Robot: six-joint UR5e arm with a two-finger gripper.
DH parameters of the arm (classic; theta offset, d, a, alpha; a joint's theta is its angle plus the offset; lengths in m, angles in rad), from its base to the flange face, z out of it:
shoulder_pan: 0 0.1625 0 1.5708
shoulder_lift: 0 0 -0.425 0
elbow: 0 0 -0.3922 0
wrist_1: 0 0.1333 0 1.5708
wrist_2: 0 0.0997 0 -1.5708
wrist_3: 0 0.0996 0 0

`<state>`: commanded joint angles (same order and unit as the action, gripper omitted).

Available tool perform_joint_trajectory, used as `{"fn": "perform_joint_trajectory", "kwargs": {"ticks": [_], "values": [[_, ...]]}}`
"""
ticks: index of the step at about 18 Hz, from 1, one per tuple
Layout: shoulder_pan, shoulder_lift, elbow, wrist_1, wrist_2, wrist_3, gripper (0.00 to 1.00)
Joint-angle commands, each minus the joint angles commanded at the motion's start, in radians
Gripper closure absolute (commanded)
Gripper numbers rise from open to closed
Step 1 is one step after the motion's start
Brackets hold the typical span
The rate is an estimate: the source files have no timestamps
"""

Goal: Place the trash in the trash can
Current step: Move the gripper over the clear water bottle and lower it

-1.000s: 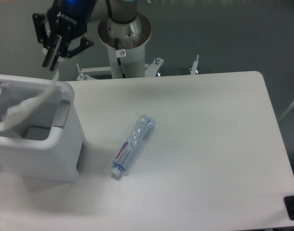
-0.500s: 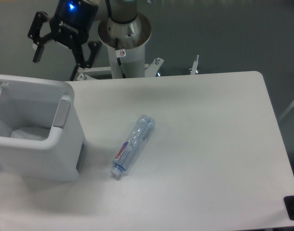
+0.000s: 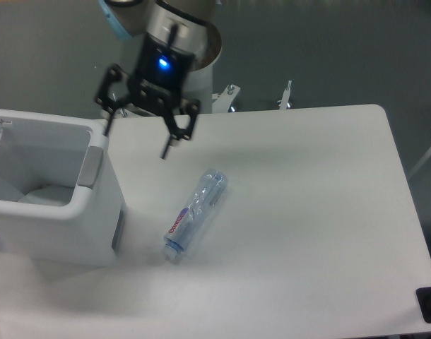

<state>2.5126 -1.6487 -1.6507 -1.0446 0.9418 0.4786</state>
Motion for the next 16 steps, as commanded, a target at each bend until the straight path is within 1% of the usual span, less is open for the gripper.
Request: {"fn": "perform_joint_trajectory", "kwargs": {"ticks": [2,4,7,9,13,16], "values": [[0.002,-0.046,0.011,0.000,0.031,0.043,0.00],[0.000,-0.077,-0.001,-0.002,0.086,0.086,0.00],[-0.006,-0.118,-0.014,-0.003,0.153,0.115,0.00],[-0.012,-0.160,-0.006,-0.003,0.182,0.124,0.00],[-0.076,-0.253,0.038,-0.011,0.293,0.123,0.00],[-0.109,-0.293,0.043,-0.020,0.344,0.121,0.00]]}}
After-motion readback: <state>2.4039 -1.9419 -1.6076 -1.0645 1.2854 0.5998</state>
